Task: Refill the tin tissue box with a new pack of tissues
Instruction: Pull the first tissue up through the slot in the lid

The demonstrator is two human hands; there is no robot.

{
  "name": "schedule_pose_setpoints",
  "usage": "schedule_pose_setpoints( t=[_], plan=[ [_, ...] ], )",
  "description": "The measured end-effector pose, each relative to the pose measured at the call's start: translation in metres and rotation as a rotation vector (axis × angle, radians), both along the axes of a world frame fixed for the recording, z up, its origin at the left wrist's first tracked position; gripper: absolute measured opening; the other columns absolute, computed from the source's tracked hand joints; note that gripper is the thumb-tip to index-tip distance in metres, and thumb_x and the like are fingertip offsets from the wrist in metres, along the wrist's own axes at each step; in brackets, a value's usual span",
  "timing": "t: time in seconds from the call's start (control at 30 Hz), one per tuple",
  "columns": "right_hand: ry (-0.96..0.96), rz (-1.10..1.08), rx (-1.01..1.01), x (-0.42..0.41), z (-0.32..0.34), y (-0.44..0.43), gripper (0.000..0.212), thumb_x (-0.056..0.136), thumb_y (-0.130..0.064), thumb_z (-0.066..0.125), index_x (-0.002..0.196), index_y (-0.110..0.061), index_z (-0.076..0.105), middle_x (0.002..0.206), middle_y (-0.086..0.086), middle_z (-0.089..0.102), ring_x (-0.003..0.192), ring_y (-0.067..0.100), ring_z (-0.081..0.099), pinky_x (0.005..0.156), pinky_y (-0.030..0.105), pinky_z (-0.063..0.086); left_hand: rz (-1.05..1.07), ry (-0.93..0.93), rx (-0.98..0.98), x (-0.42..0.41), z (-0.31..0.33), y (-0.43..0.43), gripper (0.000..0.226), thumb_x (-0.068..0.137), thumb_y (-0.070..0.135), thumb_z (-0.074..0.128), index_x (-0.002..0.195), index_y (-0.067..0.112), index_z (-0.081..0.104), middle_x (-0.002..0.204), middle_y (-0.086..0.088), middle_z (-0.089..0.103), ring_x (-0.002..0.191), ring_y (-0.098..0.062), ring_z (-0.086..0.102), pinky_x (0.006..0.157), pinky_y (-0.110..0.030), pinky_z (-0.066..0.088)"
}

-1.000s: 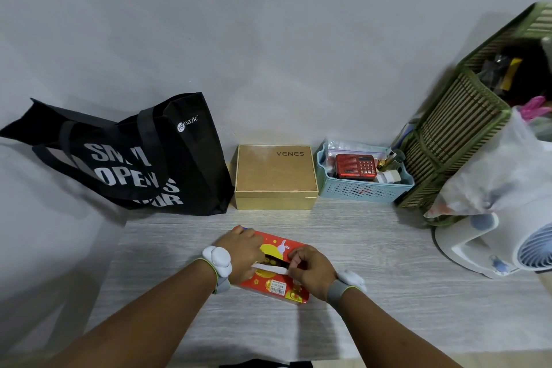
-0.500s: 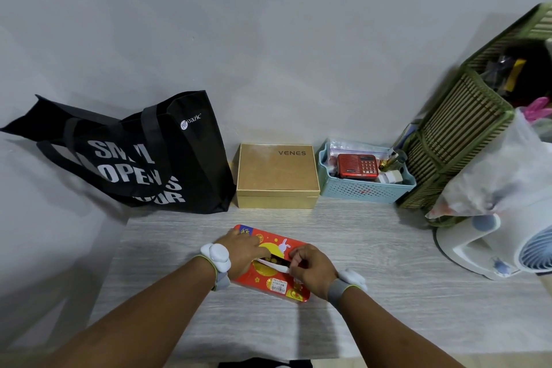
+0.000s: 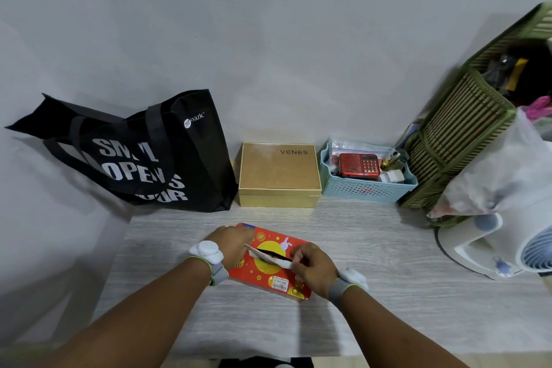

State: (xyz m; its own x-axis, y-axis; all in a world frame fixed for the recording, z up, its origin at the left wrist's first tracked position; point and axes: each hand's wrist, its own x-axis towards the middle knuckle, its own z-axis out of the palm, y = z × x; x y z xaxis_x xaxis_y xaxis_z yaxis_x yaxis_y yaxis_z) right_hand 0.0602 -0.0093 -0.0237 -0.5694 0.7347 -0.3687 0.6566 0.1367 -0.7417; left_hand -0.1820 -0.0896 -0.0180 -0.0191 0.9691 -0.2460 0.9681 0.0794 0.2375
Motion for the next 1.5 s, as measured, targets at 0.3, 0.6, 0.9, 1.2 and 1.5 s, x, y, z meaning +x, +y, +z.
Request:
schedule_pose_setpoints(
  t=[0.3, 0.6, 0.9, 1.2, 1.5],
  plan=[
    [0.053, 0.034, 0.190, 0.005, 0.007, -0.005, 0.013, 0.097, -0.029, 0.050, 0.085, -0.031, 0.048, 0.074, -0.008, 0.065, 0.068, 0.006, 0.062, 0.061, 0.023, 0.048, 0.239, -0.229, 0.160, 0.000, -0.004, -0.016, 0.007, 0.086, 0.017, 0.059, 0.089, 0.016, 0.065, 0.088, -0.001, 0.062, 0.080, -0.024, 0.059, 0.068, -0.032, 0.047],
    [0.077, -0.042, 0.276, 0.021, -0.003, -0.006, 0.007, 0.091, -0.025, 0.062, 0.092, -0.026, 0.055, 0.095, -0.007, 0.058, 0.086, 0.005, 0.058, 0.073, 0.016, 0.045, 0.339, -0.254, 0.221, 0.002, -0.014, -0.028, 0.012, 0.084, 0.025, 0.062, 0.095, 0.023, 0.060, 0.100, 0.003, 0.056, 0.082, -0.019, 0.057, 0.071, -0.033, 0.050],
    [-0.191, -0.331, -0.279, 0.035, -0.021, -0.016, 0.037, 0.090, -0.047, 0.060, 0.113, -0.019, 0.063, 0.102, 0.006, 0.073, 0.087, 0.026, 0.072, 0.070, 0.045, 0.062, 0.764, -0.377, -0.137, 0.006, -0.043, -0.055, 0.025, 0.090, 0.038, 0.058, 0.108, 0.022, 0.066, 0.106, -0.005, 0.072, 0.098, -0.028, 0.066, 0.080, -0.028, 0.050],
    [0.055, -0.293, -0.026, 0.025, 0.006, -0.002, 0.025, 0.087, -0.043, 0.062, 0.108, -0.030, 0.059, 0.089, 0.000, 0.068, 0.075, 0.020, 0.071, 0.052, 0.045, 0.061, 0.856, -0.683, 0.071, 0.008, -0.022, -0.051, 0.018, 0.088, 0.028, 0.066, 0.106, 0.024, 0.066, 0.101, 0.002, 0.073, 0.090, -0.023, 0.069, 0.085, -0.041, 0.057],
    [0.160, -0.391, 0.115, -0.018, 0.020, 0.087, 0.037, 0.076, -0.053, 0.056, 0.108, -0.034, 0.061, 0.102, 0.001, 0.065, 0.089, 0.024, 0.067, 0.079, 0.050, 0.059, 0.899, -0.832, 0.337, -0.008, 0.046, 0.019, 0.042, 0.092, 0.025, 0.063, 0.134, 0.021, 0.057, 0.124, -0.003, 0.064, 0.106, -0.027, 0.065, 0.091, -0.049, 0.055]
  ],
)
